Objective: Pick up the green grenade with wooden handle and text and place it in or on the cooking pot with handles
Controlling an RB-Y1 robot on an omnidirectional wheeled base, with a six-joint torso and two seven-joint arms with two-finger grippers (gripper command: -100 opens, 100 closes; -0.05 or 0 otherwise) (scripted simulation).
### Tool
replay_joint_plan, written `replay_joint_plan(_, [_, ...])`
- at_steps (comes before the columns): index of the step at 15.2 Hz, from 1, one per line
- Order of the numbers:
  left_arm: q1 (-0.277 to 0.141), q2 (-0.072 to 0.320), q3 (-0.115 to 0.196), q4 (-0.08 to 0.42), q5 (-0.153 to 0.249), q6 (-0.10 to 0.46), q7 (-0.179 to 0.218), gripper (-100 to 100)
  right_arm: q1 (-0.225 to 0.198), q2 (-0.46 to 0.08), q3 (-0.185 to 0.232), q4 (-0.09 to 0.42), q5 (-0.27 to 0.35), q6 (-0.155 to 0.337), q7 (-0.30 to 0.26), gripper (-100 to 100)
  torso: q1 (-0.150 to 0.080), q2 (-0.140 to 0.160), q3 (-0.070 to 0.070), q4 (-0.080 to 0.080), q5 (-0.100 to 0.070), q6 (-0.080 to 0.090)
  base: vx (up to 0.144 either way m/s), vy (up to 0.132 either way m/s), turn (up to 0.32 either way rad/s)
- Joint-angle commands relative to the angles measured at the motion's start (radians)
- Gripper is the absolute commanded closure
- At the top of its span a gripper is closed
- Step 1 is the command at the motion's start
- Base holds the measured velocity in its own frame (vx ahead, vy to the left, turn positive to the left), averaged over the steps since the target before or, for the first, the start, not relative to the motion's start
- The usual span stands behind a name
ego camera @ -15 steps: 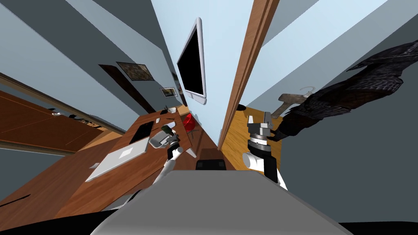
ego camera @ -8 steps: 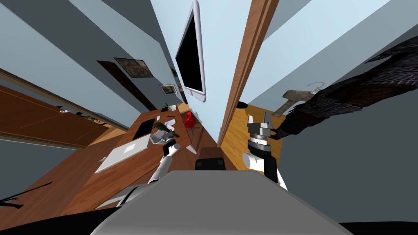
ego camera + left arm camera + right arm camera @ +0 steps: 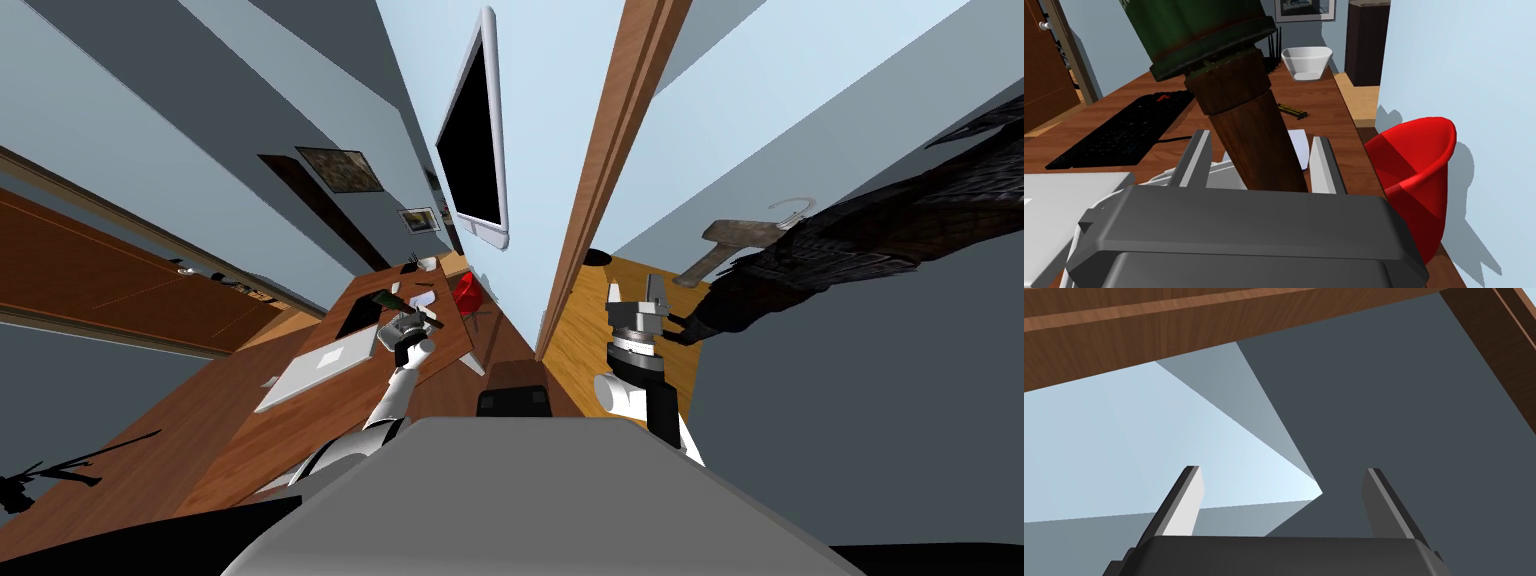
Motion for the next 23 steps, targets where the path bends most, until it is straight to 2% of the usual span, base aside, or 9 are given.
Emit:
replay_joint_plan(1, [-0.013, 0.005, 0.007, -0.007, 0.013, 0.046, -0.017, 100, 0.0, 0.0, 0.0, 0.0, 0.0, 0.0, 0.0, 0, 0.0, 0.0, 0.0, 0.0, 0.0, 0.0, 0.036, 0.071, 0.016])
replay_joint_plan(4, [-0.025, 0.009, 0.009, -0.007, 0.023, 0.073, -0.023, 100, 0.0, 0.0, 0.0, 0.0, 0.0, 0.0, 0.0, 0, -0.003, -0.002, -0.001, -0.001, -0.003, 0.0, 0.024, 0.048, 0.008])
replay_joint_plan(6, [-0.049, 0.016, 0.012, -0.006, 0.045, 0.127, -0.035, 100, 0.0, 0.0, 0.0, 0.0, 0.0, 0.0, 0.0, 0, -0.003, -0.004, -0.002, -0.001, -0.005, 0.001, 0.022, 0.045, 0.011])
replay_joint_plan(7, [-0.049, 0.016, 0.012, -0.006, 0.045, 0.13, -0.035, 100, 0.0, 0.0, 0.0, 0.0, 0.0, 0.0, 0.0, 0, -0.002, -0.006, -0.003, 0.0, -0.005, 0.001, 0.02, 0.055, 0.005])
replay_joint_plan(12, [-0.089, 0.031, 0.015, -0.004, 0.086, 0.234, -0.057, 100, 0.0, 0.0, 0.0, 0.0, 0.0, 0.0, 0.0, 0, 0.001, -0.012, -0.005, 0.001, -0.007, 0.001, 0.043, 0.065, 0.005])
replay_joint_plan(18, [-0.114, 0.039, 0.014, -0.004, 0.113, 0.3, -0.07, 100, 0.0, 0.0, 0.0, 0.0, 0.0, 0.0, 0.0, 0, 0.0, -0.013, -0.006, 0.002, -0.009, 0.001, 0.032, 0.049, -0.001])
replay_joint_plan(19, [-0.107, 0.039, 0.013, -0.003, 0.108, 0.284, -0.063, 100, 0.0, 0.0, 0.0, 0.0, 0.0, 0.0, 0.0, 0, 0.0, -0.013, -0.005, 0.002, -0.01, 0.001, 0.017, 0.022, -0.004])
replay_joint_plan(20, [-0.108, 0.039, 0.014, -0.005, 0.11, 0.29, -0.065, -100, 0.0, 0.0, 0.0, 0.0, 0.0, 0.0, 0.0, 0, -0.001, -0.012, -0.005, 0.002, -0.01, 0.001, 0.007, 0.009, -0.001])
replay_joint_plan(23, [-0.108, 0.039, 0.014, -0.005, 0.11, 0.29, -0.065, -100, 0.0, 0.0, 0.0, 0.0, 0.0, 0.0, 0.0, 0, -0.004, -0.01, -0.004, 0.002, -0.011, 0.001, 0.0, 0.0, 0.0])
